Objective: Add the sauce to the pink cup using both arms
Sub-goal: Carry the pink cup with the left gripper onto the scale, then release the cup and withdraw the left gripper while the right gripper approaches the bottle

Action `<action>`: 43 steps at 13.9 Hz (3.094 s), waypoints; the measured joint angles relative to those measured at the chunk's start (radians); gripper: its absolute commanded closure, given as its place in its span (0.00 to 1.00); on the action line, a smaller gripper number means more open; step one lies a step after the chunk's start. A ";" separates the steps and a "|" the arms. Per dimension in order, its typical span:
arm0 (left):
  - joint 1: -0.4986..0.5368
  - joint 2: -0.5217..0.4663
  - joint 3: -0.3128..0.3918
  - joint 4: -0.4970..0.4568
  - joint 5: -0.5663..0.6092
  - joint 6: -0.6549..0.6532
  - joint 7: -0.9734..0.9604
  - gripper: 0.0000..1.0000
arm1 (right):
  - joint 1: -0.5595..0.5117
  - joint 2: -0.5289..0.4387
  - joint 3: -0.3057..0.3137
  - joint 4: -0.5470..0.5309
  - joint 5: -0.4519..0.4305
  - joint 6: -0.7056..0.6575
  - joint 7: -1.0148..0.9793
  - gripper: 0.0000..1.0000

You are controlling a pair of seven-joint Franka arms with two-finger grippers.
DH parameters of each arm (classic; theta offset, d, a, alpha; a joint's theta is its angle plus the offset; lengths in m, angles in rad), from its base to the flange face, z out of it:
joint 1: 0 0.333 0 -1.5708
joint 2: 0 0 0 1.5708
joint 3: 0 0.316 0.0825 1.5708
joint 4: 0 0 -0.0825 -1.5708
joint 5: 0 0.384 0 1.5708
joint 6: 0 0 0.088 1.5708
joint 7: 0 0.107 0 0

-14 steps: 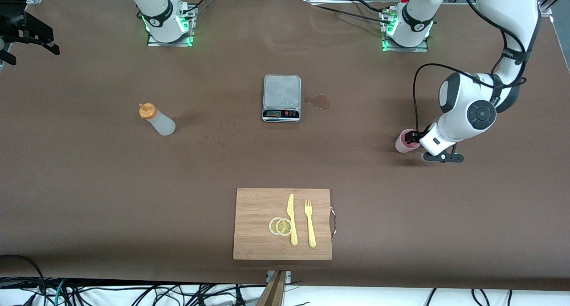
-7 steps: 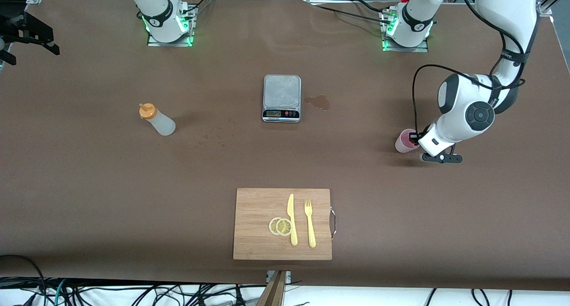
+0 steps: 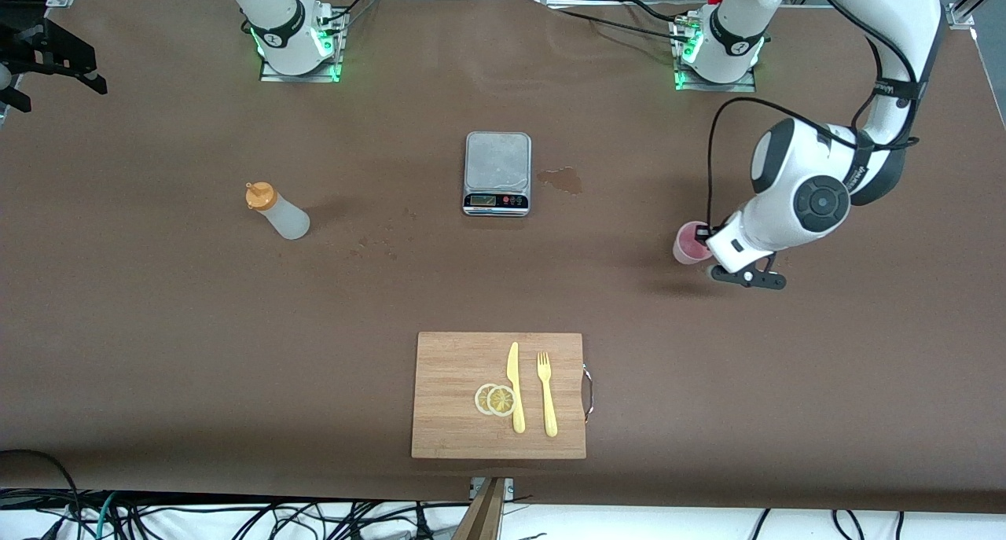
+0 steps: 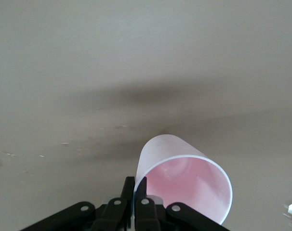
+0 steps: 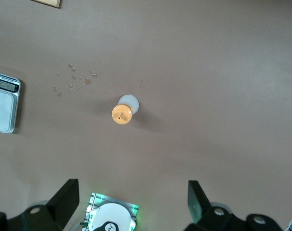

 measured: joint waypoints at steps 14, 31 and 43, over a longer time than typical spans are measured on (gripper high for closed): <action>-0.303 0.177 -0.395 0.030 0.082 0.165 -0.967 0.52 | -0.005 0.033 -0.008 -0.005 0.074 -0.002 -0.229 0.00; 0.066 0.007 -0.377 0.388 0.088 -0.408 -0.468 0.00 | -0.108 0.143 -0.175 -0.286 0.471 0.150 -1.211 0.00; 0.002 -0.282 0.140 0.297 -0.005 -0.474 0.076 0.00 | -0.216 0.629 -0.177 -0.352 0.894 0.158 -2.120 0.00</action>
